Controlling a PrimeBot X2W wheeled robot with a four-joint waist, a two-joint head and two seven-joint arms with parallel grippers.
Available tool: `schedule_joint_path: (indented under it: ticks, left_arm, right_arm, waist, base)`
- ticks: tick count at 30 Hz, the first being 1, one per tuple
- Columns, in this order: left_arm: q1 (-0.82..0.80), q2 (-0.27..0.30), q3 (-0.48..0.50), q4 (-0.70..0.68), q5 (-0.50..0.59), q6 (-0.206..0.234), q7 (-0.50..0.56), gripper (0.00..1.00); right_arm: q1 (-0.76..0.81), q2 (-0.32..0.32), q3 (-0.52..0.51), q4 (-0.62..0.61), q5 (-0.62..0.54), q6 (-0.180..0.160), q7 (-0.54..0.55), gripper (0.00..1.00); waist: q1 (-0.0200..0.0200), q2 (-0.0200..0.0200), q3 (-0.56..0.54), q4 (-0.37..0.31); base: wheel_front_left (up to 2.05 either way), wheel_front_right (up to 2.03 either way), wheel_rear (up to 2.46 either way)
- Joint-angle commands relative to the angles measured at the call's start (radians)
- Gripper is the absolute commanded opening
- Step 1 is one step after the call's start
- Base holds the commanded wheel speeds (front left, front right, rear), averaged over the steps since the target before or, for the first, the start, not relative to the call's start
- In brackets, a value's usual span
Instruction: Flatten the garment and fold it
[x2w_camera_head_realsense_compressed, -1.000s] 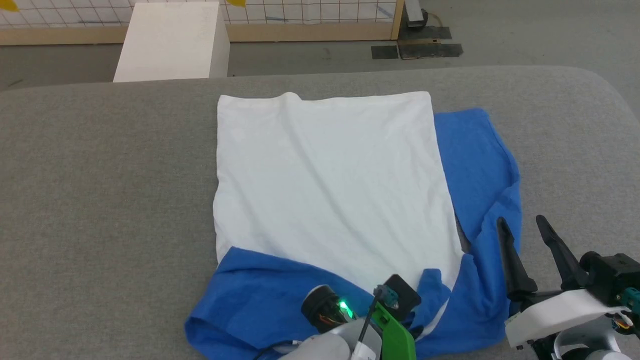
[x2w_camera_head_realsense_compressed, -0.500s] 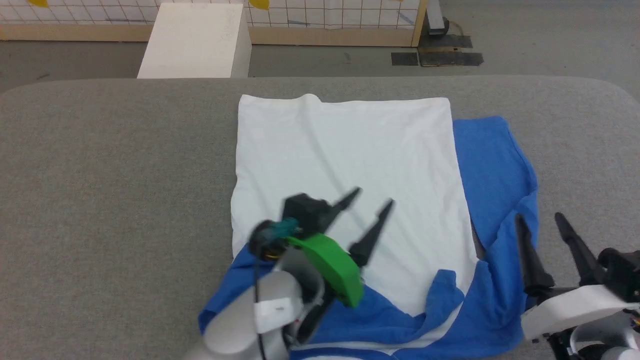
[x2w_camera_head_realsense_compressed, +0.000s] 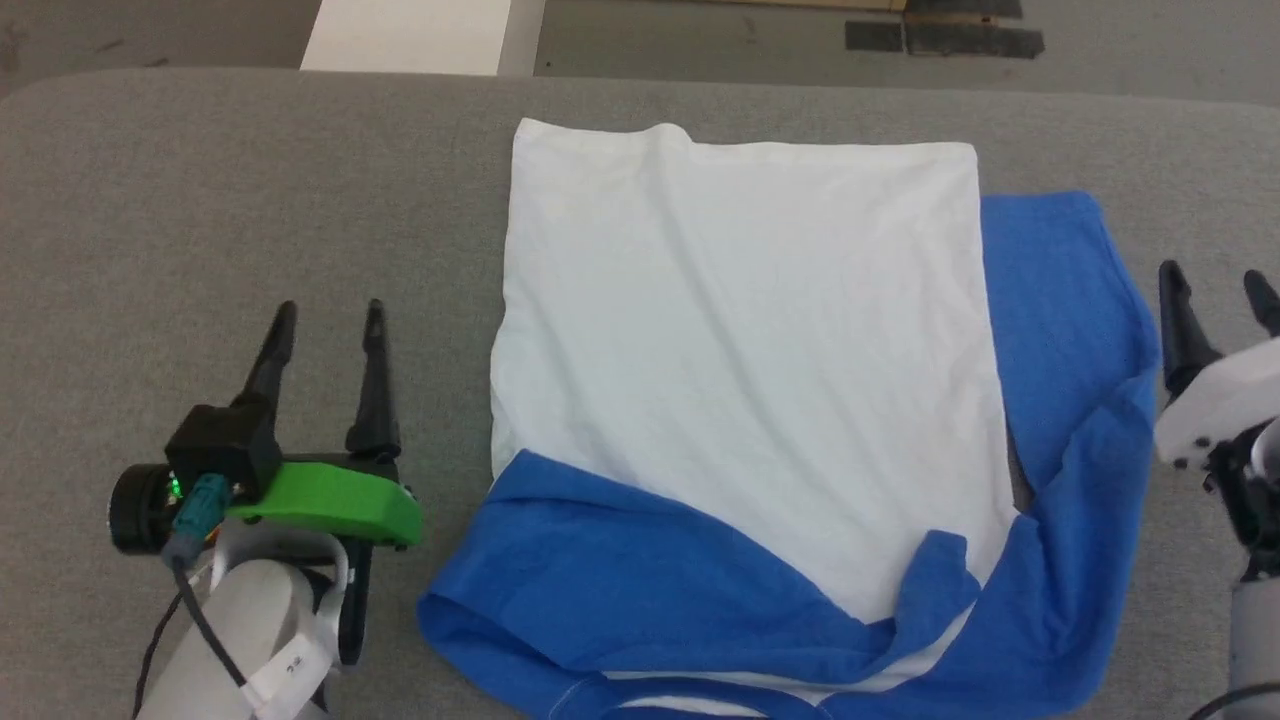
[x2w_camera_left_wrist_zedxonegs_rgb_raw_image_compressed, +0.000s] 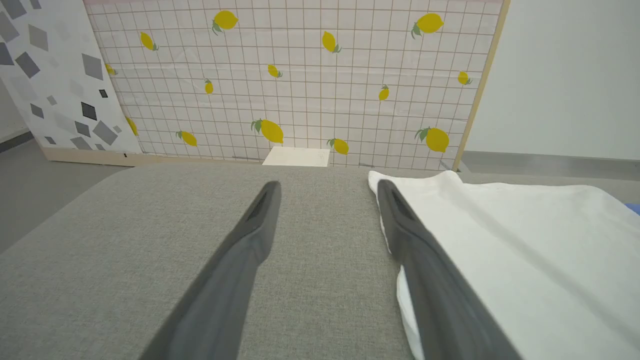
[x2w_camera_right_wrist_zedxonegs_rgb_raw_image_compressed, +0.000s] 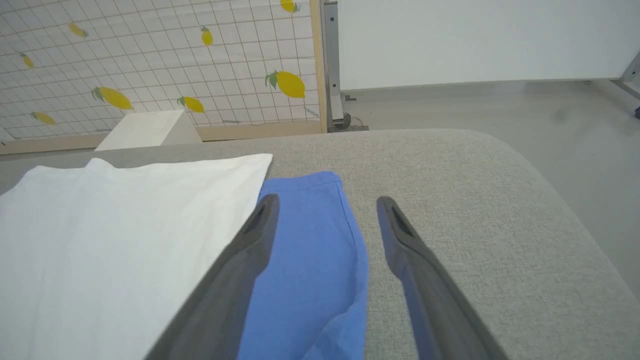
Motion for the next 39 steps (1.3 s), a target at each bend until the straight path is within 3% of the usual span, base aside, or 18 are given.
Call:
schedule_joint_path:
  ticks: [1,12,21,22,23,24,25,28,39]
  left_arm:
    - [0.024,-0.012,0.033,-0.017,0.021,-0.008,-0.004,1.0]
    - [0.044,-0.157,0.23,-0.113,0.144,-0.118,-0.004,1.0]
    - [0.03,-0.241,0.307,-0.104,0.219,-0.207,-0.004,1.0]
    - [0.032,-0.247,0.313,-0.101,0.224,-0.213,-0.004,1.0]
    - [0.035,-0.252,0.319,-0.097,0.23,-0.22,-0.004,1.0]
    - [0.037,-0.257,0.324,-0.093,0.233,-0.226,-0.004,1.0]
    - [0.041,-0.261,0.33,-0.089,0.238,-0.233,-0.004,1.0]
    - [0.053,-0.27,0.345,-0.079,0.252,-0.245,-0.004,1.0]
    - [0.15,-0.283,0.377,-0.031,0.291,-0.274,-0.004,1.0]
  right_arm:
    - [-0.056,-0.013,-0.016,0.035,0.0,-0.001,0.02,1.0]
    - [-0.38,-0.104,-0.104,0.311,-0.092,-0.001,0.21,1.0]
    - [-0.466,-0.107,-0.175,0.399,-0.16,-0.001,0.375,1.0]
    - [-0.466,-0.102,-0.19,0.402,-0.167,-0.001,0.393,0.95]
    - [-0.463,-0.097,-0.207,0.402,-0.177,-0.001,0.411,0.47]
    - [-0.457,-0.094,-0.214,0.399,-0.184,-0.001,0.421,0.41]
    - [-0.45,-0.089,-0.224,0.394,-0.189,-0.001,0.43,0.0]
    - [-0.425,-0.085,-0.245,0.371,-0.19,-0.001,0.414,0.0]
    - [-0.195,-0.082,-0.344,0.195,-0.179,-0.001,0.176,0.0]
  waist:
    - [0.0,0.0,0.074,0.043]
    - [0.0,0.0,0.247,0.123]
    - [0.0,0.0,0.281,0.147]
    - [0.0,0.0,0.277,0.146]
    - [0.0,0.0,0.271,0.146]
    - [0.0,0.0,0.264,0.145]
    - [0.0,0.0,0.256,0.142]
    - [0.0,0.0,0.224,0.132]
    - [0.0,0.0,0.021,0.054]
  base:
    - [0.0,0.0,0.0]
    - [0.0,0.0,0.0]
    - [0.0,0.0,0.0]
    - [0.0,0.0,0.0]
    - [0.0,0.0,0.0]
    - [0.0,0.0,0.0]
    - [0.0,0.0,0.0]
    - [0.0,0.0,0.0]
    - [0.0,0.0,0.0]
